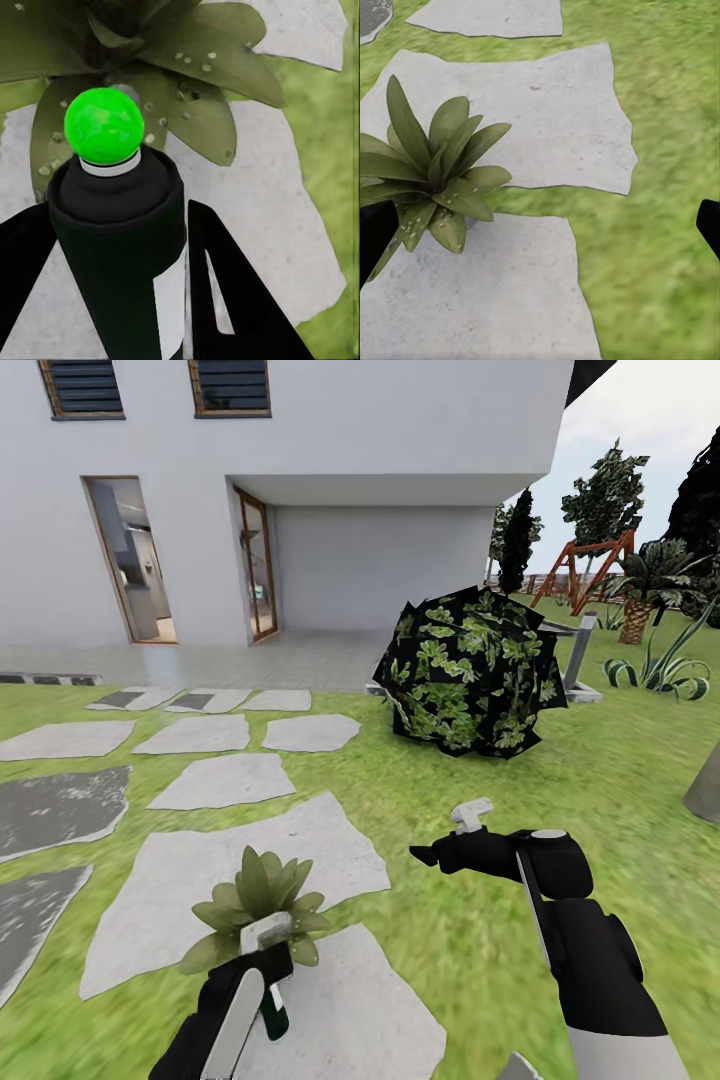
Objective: Pick up the pesticide atomizer in the garden and spray insectifuge to fully cover both potted plants in the garden.
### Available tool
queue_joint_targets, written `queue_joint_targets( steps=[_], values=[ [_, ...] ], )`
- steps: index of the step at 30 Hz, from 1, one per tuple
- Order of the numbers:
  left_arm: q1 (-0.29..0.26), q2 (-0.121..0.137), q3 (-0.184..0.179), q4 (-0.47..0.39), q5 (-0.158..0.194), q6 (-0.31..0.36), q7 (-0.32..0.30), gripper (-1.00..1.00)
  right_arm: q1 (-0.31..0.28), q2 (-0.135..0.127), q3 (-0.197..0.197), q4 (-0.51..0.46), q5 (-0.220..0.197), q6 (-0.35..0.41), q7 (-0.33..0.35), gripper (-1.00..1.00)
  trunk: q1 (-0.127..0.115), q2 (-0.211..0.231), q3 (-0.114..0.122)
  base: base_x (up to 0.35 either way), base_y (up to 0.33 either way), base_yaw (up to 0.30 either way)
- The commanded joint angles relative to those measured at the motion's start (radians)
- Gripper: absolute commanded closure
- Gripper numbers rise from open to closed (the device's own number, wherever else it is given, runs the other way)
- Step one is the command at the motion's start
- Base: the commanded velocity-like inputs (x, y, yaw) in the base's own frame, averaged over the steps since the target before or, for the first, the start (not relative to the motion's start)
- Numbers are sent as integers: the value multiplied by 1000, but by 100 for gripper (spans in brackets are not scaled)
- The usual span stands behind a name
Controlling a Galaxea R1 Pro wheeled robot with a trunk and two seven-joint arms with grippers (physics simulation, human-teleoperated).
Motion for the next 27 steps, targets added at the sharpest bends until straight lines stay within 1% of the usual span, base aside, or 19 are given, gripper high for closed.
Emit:
queue_joint_targets(
  steps=[1,3,6,8,9,11,12,13,14,15,16,17,18,19,20,22,25,26,27],
  values=[
    [0,0,-3,-30,26,9,22,100,-1,1,-1,-1,10,3,9,-100,0,0,-1,0,0,0],
    [-1,-1,-9,-65,48,23,48,100,-1,0,-1,-1,10,3,9,-100,0,0,-1,0,0,0],
    [-4,-2,-11,-78,56,32,58,100,-1,1,-1,-1,10,3,9,-100,0,0,-1,0,0,0],
    [-27,-3,-11,-84,61,62,75,100,-1,1,-1,-1,10,3,9,-100,0,0,-1,0,0,0],
    [-35,-3,-11,-85,78,76,92,100,-1,1,-1,-1,10,3,9,-100,0,0,-1,0,0,0],
    [-52,-3,-11,-95,136,91,131,100,-1,1,-1,-1,10,2,9,-100,0,0,-1,0,0,0],
    [-76,-1,-11,-111,221,109,196,100,-1,1,-1,-1,10,2,8,-100,0,0,-1,0,0,0],
    [-97,1,-11,-118,288,122,249,100,-1,1,-1,-1,10,2,8,-100,0,0,-1,0,0,0],
    [-109,2,-11,-121,322,127,276,100,-1,1,-1,-1,10,2,8,-100,0,0,-1,0,0,0],
    [-135,5,-10,-125,387,134,331,100,-1,0,-1,-1,10,2,8,-100,0,0,-1,0,0,0],
    [-160,6,-11,-127,440,138,383,100,-1,1,-1,-1,10,2,8,-100,0,0,-1,0,0,0],
    [-180,7,-11,-128,475,141,425,100,-1,1,-1,-1,10,2,9,-100,0,0,-1,0,0,0],
    [-195,7,-12,-129,498,142,454,100,-1,1,-1,-1,10,2,9,-100,0,0,-1,0,0,0],
    [-210,6,-13,-128,516,144,481,100,0,0,-1,-1,10,0,8,-100,0,0,-1,0,0,0],
    [-218,5,-13,-124,522,144,491,100,0,0,-1,-1,10,-3,10,-100,0,0,-1,0,0,0],
    [-227,6,-20,-111,526,136,500,100,0,0,-2,-1,10,-9,12,-100,0,0,-1,0,0,0],
    [-232,4,-26,-52,527,100,498,100,0,0,-4,-1,10,-14,13,-100,0,0,-1,0,0,0],
    [-233,2,-33,-31,527,84,497,100,0,0,-4,-1,10,-14,13,-100,0,0,-1,0,0,0],
    [-233,1,-55,-13,527,66,496,100,0,0,-3,-1,10,-15,13,-100,0,0,-1,0,0,0]
  ],
)
